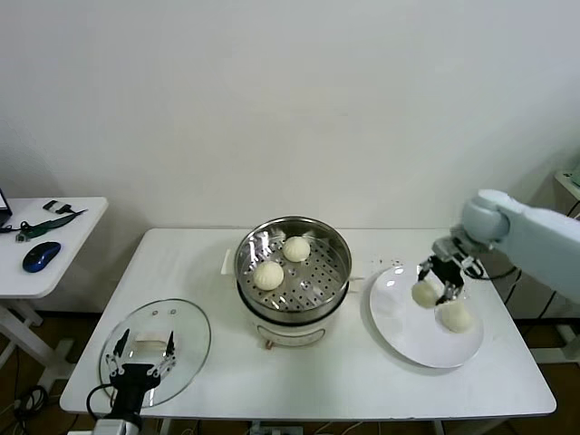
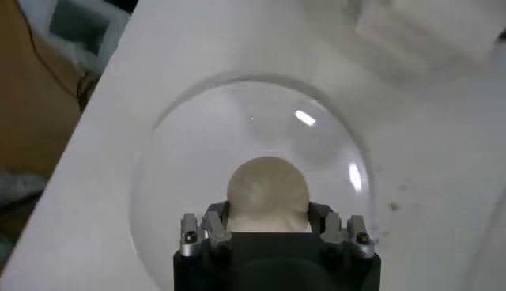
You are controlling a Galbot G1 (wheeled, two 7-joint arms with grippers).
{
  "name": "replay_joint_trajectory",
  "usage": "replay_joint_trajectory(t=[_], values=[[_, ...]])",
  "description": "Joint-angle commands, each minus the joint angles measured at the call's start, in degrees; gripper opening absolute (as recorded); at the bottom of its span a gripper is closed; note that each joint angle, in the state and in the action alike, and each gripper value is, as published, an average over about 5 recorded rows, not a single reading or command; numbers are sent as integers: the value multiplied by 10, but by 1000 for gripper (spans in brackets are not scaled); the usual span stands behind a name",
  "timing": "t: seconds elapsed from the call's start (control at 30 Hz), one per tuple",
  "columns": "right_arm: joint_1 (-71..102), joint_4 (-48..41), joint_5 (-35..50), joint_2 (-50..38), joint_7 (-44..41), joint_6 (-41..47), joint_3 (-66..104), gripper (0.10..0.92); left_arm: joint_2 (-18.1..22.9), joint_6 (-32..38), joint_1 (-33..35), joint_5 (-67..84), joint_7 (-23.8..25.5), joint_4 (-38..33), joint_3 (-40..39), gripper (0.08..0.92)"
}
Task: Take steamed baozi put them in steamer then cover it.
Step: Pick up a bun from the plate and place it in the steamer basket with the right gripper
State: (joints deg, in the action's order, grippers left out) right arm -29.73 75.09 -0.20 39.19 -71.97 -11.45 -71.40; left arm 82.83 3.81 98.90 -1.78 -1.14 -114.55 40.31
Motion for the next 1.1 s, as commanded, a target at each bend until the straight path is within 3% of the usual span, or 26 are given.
replay_joint_trajectory(t=[0.03,0.27,0.57,1.1], values=[[-228,33,-4,89,-30,-164,-110,653,-1,-1,0,-3,0,-2,-2,823],[-192,57,-39,194,-30,-188,-54,660,2,2,1,-3,0,3,-9,823],[-70,27,-115,332,-22,-197,-1,662,0,2,1,-2,1,-3,-6,823],[15,42,-143,369,-7,-202,-28,662,-5,0,-6,-1,1,0,-10,823]])
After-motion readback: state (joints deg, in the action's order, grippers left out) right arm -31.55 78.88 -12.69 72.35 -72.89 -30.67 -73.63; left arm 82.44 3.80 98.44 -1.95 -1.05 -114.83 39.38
